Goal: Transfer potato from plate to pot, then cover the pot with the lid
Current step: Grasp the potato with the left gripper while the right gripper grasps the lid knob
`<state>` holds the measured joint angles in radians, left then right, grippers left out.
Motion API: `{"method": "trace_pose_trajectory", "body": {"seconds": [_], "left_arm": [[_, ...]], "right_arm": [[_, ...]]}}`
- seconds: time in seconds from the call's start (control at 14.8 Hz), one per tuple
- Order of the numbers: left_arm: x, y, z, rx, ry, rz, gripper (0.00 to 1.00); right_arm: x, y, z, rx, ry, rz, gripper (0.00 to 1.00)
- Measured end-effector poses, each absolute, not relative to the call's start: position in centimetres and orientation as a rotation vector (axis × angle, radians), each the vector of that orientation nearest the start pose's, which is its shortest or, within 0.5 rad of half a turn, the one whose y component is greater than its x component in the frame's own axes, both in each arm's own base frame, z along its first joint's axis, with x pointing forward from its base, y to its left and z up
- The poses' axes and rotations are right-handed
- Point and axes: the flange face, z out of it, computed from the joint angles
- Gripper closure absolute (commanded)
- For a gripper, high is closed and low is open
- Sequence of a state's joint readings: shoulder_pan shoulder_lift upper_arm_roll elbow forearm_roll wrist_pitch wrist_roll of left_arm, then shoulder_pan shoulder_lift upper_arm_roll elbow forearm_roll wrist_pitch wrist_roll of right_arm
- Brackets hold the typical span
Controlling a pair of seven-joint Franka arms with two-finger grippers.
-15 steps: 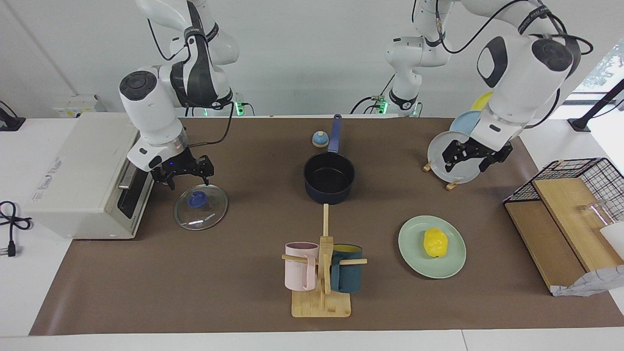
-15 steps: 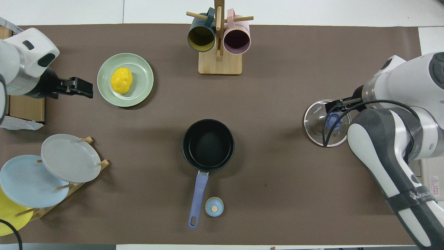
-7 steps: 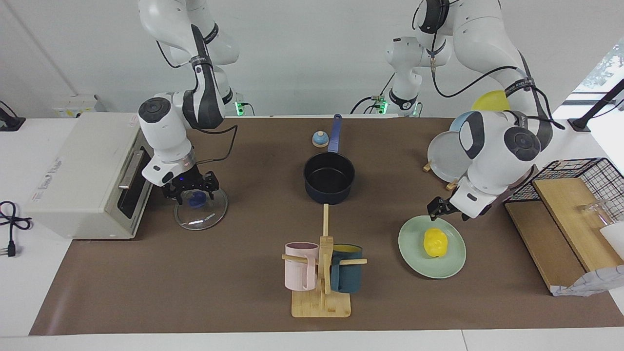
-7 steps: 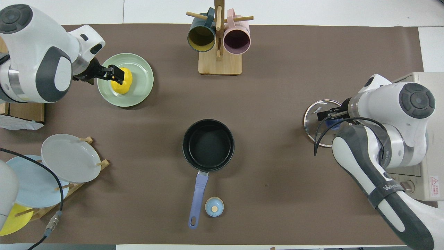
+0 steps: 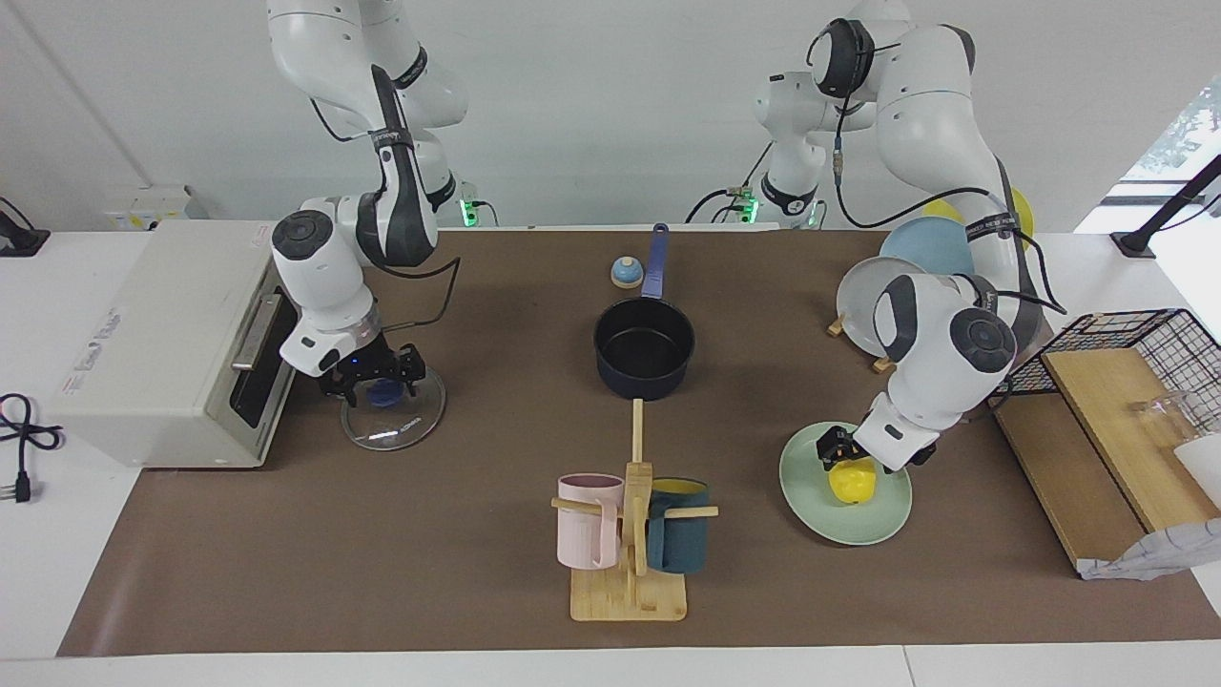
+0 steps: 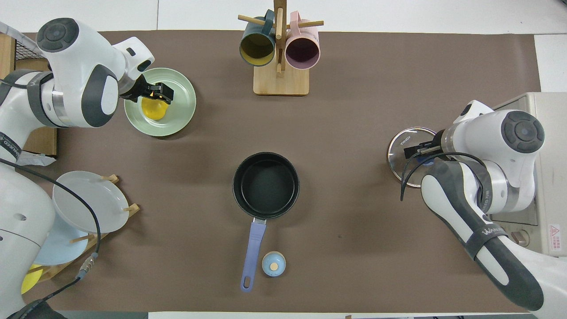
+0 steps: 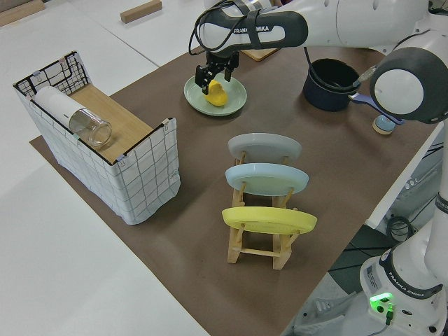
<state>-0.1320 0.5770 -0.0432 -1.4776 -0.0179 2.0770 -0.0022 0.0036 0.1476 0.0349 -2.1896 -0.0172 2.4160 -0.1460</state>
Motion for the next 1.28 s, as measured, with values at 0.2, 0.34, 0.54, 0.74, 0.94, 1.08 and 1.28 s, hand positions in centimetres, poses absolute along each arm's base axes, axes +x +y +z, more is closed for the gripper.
{"method": "trace_pose_trajectory", "body": {"seconds": [0.2, 0.34, 0.54, 0.74, 0.94, 1.08, 1.28], "left_arm": [[70.2, -12.4, 33.8, -3.171, 0.269, -0.076, 0.0], [70.2, -12.4, 33.3, -3.162, 0.29, -0.084, 0.0], [69.9, -12.2, 32.4, -3.134, 0.327, -0.07, 0.0], [69.7, -12.2, 32.1, -3.133, 0.335, -0.069, 0.34], [69.8, -12.0, 32.0, -3.132, 0.332, -0.069, 1.0], [69.8, -11.9, 32.3, -3.132, 0.329, -0.077, 1.0], [70.0, -11.9, 32.8, -3.133, 0.326, -0.082, 1.0]], "right_arm": [[55.6, 2.2, 32.4, -3.135, -0.311, -0.114, 0.01], [55.5, 2.2, 32.3, -3.134, -0.317, -0.111, 0.03], [55.3, 1.9, 32.1, -3.13, -0.368, -0.101, 0.12], [55.3, 1.8, 32.0, -3.129, -0.382, -0.097, 0.38], [55.2, 1.8, 32.0, -3.129, -0.384, -0.091, 0.76], [55.1, 1.9, 32.0, -3.128, -0.388, -0.074, 0.98], [55.6, 2.4, 33.1, -3.124, -0.401, -0.016, 1.0]]}}
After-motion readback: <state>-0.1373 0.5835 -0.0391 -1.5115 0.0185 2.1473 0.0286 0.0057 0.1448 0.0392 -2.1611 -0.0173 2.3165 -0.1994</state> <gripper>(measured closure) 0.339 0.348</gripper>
